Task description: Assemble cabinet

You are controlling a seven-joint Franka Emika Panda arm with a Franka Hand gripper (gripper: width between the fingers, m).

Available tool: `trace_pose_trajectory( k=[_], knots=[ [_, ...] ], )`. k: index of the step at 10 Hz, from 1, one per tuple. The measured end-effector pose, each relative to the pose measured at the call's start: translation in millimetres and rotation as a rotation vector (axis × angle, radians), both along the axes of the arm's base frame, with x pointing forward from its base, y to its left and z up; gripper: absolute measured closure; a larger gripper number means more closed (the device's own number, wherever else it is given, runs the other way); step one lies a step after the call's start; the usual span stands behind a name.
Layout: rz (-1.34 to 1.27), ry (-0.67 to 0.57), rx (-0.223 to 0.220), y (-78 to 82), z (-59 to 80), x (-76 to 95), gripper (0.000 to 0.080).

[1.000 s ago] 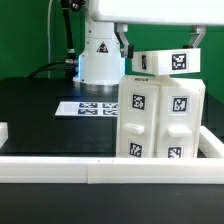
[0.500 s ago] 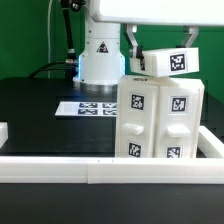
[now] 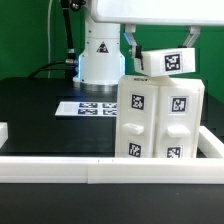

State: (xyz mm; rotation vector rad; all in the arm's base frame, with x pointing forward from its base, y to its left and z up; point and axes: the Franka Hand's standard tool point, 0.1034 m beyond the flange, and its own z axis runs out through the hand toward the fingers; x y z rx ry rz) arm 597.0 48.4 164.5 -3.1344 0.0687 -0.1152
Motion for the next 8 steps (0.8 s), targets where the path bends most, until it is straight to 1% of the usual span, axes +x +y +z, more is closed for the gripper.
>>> trace_pose_trajectory(
  k=[3, 8],
  knots=[
    [-0.373, -0.027, 0.032, 11.9, -2.0, 0.7, 0.024],
    [-0.8, -0.04, 0.1, 21.2, -2.3, 3.0, 0.024]
  ],
)
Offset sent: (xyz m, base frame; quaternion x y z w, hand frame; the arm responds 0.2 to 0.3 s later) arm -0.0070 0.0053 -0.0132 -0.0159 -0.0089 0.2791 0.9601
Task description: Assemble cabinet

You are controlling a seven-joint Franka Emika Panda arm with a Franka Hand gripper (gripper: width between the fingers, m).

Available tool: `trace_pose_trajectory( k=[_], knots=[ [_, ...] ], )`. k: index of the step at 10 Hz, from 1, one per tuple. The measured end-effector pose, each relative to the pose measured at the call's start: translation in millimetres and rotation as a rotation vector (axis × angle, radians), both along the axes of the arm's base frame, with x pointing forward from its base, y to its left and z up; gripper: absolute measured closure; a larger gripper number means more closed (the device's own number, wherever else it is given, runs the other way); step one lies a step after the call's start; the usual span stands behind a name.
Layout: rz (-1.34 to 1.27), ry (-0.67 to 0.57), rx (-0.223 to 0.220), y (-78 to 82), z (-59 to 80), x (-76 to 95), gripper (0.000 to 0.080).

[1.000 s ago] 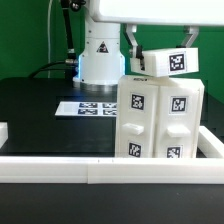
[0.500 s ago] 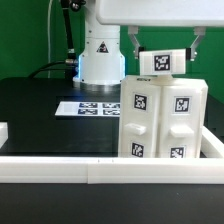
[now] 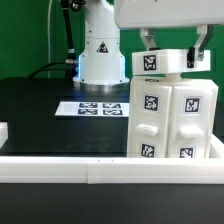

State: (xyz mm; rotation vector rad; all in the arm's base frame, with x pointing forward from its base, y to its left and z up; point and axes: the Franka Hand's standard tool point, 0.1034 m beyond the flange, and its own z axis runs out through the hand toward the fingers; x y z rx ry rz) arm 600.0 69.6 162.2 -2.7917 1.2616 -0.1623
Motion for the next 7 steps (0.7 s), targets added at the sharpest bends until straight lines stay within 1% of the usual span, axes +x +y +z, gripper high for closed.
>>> trace_pose_trajectory(
  k=[7],
  knots=[
    [-0.528, 0.022, 0.121, 6.7, -0.5, 0.9, 0.024]
  ],
)
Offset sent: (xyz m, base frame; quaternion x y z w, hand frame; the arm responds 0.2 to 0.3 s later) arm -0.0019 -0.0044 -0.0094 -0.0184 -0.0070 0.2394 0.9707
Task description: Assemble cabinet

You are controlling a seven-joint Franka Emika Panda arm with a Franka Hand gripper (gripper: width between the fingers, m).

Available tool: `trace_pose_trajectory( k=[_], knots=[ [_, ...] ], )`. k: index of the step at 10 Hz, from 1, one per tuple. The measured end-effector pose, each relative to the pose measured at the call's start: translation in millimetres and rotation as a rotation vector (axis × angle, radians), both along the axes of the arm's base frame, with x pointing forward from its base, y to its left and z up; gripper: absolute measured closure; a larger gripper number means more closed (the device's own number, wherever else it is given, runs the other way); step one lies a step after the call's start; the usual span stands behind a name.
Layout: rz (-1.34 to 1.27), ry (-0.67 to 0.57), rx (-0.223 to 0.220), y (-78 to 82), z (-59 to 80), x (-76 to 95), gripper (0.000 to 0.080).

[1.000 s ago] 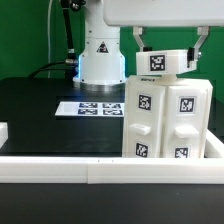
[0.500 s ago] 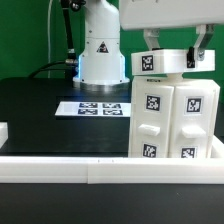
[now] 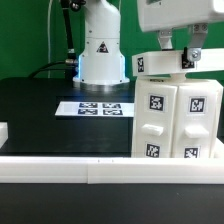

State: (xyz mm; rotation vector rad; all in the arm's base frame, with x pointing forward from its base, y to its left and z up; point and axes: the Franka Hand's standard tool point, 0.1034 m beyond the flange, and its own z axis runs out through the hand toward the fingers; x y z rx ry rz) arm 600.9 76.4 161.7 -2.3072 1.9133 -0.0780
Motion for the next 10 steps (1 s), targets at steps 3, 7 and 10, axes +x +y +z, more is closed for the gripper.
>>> trace_pose_trajectory(
  k=[3, 7, 10],
  knots=[
    [-0.144, 0.012, 0.042, 5.6, 0.2, -0.4, 0.0181],
    [-0.06, -0.026, 0.067, 5.9, 20.6, 2.8, 0.0007],
    [-0.031, -0.055, 0.083, 6.9, 36.7, 5.7, 0.0002]
  ],
)
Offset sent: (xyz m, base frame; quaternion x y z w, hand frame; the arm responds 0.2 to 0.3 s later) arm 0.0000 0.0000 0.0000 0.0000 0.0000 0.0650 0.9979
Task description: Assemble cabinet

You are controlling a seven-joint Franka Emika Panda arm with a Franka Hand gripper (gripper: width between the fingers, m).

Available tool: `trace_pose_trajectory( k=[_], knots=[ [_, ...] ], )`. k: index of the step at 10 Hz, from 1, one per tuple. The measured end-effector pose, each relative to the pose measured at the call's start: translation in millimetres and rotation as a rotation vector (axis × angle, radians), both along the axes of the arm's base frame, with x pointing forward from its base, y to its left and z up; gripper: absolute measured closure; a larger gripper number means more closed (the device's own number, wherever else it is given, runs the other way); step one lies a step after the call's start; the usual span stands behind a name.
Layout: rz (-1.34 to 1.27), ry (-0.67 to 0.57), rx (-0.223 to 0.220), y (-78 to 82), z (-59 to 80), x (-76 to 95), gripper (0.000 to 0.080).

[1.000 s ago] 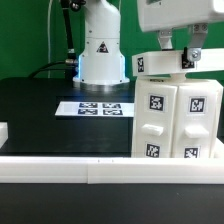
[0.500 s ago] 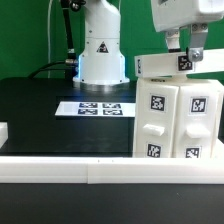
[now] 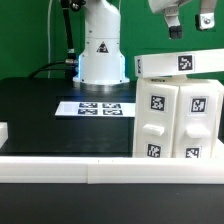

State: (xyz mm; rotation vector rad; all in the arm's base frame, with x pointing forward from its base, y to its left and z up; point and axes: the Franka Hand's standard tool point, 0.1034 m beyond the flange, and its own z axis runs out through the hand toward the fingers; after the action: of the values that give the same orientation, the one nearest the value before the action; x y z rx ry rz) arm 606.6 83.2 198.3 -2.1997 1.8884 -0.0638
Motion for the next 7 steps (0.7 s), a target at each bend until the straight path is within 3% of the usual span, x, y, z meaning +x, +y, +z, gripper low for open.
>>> trace_pose_trajectory(
  k=[2, 5, 7],
  knots=[
    [0.047, -0.003, -0.012, 1.1, -1.7, 0.0, 0.0002],
    [0.487, -0.064, -0.116, 4.8, -0.1, 7.1, 0.0002],
    [0.706, -0.098, -0.157, 4.6, 0.1, 8.3, 0.0002]
  ],
)
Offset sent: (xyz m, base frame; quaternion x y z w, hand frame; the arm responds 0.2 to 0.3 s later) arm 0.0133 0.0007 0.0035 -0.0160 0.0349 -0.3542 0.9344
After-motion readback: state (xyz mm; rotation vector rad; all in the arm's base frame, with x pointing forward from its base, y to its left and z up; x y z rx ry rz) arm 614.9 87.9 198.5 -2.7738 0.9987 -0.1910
